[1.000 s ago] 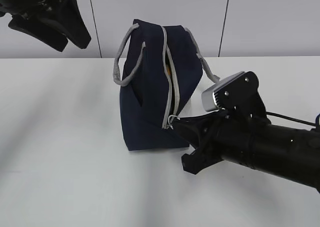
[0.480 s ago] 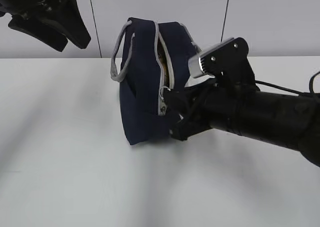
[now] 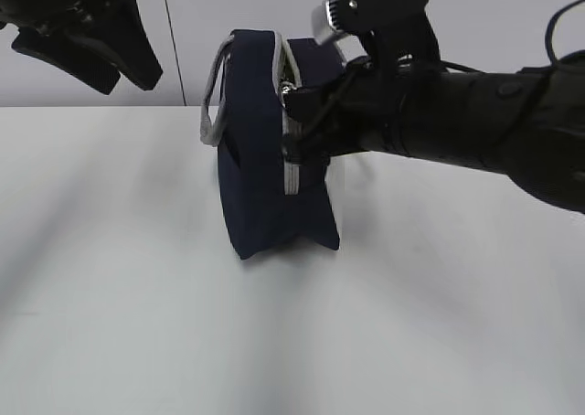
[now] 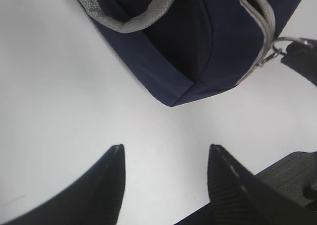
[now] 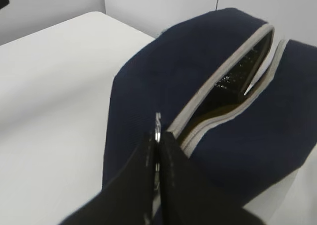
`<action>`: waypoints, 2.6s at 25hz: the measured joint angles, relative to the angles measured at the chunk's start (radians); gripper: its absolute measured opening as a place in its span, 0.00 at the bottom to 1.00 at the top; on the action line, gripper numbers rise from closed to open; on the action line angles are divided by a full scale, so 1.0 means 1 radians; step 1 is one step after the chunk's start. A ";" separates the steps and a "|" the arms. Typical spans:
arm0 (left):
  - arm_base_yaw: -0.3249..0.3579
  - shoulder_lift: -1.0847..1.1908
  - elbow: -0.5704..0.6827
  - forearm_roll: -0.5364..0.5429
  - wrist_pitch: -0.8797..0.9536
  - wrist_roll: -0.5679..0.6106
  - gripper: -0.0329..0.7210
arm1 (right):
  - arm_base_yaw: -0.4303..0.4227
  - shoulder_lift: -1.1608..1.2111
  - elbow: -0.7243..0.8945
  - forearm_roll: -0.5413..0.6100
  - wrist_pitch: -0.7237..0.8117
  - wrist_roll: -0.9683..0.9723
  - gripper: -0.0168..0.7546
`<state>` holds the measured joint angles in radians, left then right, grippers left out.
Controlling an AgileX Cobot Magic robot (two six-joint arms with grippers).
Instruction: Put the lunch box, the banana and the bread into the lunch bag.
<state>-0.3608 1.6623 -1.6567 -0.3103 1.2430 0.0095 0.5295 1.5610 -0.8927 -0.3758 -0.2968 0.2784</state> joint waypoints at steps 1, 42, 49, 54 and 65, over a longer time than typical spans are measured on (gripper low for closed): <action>0.000 0.000 0.000 0.002 0.000 0.000 0.58 | 0.000 0.011 -0.023 0.000 0.016 0.000 0.02; -0.039 0.204 0.000 -0.192 -0.278 0.206 0.52 | 0.000 0.159 -0.421 0.053 0.271 0.314 0.02; -0.039 0.224 0.000 -0.174 -0.276 0.271 0.07 | 0.000 0.159 -0.421 0.053 0.269 0.327 0.02; -0.039 0.224 0.000 -0.122 -0.240 0.392 0.04 | 0.000 0.159 -0.421 0.053 0.269 0.337 0.02; -0.039 0.224 -0.056 -0.029 -0.097 0.456 0.04 | 0.000 0.159 -0.449 0.009 0.273 0.340 0.02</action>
<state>-0.3994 1.8861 -1.7130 -0.3393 1.1459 0.4655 0.5292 1.7204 -1.3421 -0.3670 -0.0238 0.6182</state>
